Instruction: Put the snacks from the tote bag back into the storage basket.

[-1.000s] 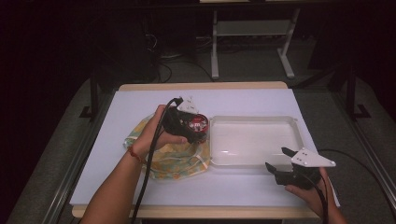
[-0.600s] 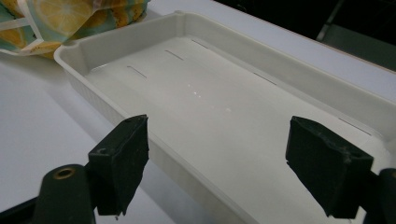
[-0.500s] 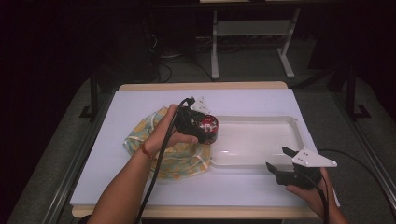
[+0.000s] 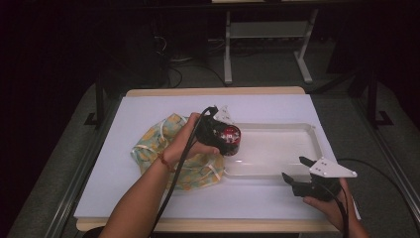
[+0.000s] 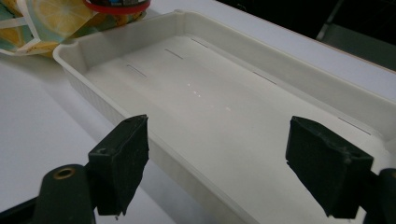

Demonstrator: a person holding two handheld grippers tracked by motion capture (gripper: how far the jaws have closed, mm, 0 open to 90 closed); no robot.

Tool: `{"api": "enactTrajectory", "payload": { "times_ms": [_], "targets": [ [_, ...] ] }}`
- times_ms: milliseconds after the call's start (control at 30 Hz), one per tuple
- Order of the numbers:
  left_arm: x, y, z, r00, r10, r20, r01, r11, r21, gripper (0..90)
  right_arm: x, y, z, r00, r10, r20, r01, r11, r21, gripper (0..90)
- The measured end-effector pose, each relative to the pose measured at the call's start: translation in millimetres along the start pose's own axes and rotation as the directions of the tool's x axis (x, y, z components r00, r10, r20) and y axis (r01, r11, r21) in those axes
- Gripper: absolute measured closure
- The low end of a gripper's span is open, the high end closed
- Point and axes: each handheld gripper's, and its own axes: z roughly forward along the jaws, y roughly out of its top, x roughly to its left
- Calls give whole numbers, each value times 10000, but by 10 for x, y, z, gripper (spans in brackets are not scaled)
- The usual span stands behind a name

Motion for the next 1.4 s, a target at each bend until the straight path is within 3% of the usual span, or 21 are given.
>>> {"api": "enactTrajectory", "payload": {
  "times_ms": [433, 867, 1400],
  "targets": [
    [-32, 52, 145, 9998, -57, 214, 60, 9999, -136, 243, -1, -12, -12, 10000, 18, 21, -18, 10000, 0, 207],
    [-84, 135, 304, 9991, 287, 314, -288, 9996, 35, 243, 19, -51, -70, 10000, 29, 96, -30, 9999, 103, 205],
    [-72, 170, 482, 9989, 315, 343, -321, 9993, 172, 243, 39, -121, -193, 9990, 178, 408, -186, 9996, 201, 205]
  ]
}}
